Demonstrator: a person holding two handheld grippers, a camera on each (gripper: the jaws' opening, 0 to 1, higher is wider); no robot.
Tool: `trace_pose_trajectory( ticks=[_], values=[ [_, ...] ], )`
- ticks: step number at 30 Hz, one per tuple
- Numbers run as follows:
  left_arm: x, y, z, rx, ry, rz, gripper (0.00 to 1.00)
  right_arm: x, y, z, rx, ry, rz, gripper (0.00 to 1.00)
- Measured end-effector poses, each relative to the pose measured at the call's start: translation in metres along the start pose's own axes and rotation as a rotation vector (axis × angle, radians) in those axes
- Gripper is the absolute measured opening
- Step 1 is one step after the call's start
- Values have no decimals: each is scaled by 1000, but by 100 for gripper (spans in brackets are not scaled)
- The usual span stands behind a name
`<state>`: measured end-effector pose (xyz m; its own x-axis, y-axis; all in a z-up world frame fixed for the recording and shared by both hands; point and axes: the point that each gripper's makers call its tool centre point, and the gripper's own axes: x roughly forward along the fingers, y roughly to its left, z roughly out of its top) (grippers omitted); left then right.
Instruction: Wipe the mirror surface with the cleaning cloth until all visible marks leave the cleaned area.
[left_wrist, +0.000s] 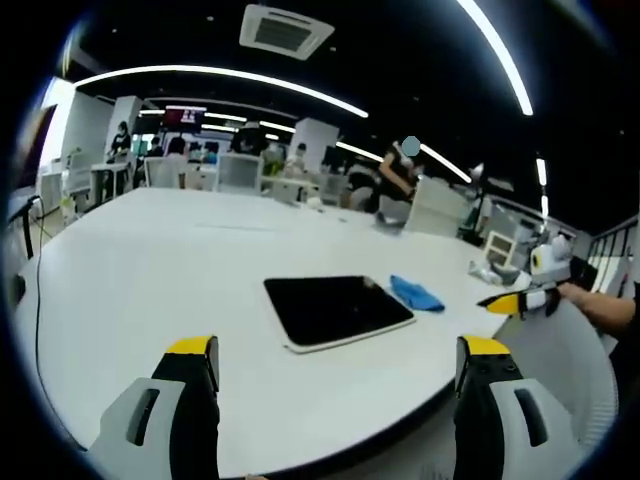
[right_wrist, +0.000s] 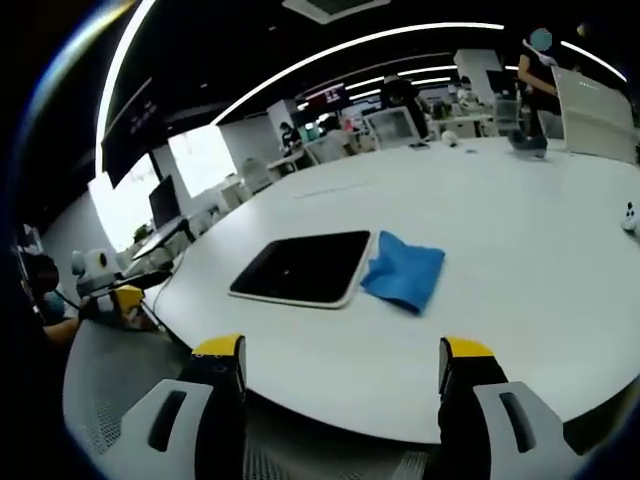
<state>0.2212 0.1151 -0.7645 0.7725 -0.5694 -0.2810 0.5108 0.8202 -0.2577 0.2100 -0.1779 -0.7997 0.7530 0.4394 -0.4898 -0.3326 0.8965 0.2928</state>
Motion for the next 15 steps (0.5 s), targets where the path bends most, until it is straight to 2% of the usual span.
trace_pose_trajectory(
  ticks=[7, 13, 15],
  values=[
    [0, 1, -1, -4, 6, 2, 99, 0, -1, 1, 5, -7, -1, 77],
    [2, -3, -3, 7, 22, -22, 99, -3, -8, 7, 60, -62, -26, 77],
    [2, -2, -3, 6, 18, -14, 99, -2, -7, 3, 51, -29, -22, 76]
  ],
)
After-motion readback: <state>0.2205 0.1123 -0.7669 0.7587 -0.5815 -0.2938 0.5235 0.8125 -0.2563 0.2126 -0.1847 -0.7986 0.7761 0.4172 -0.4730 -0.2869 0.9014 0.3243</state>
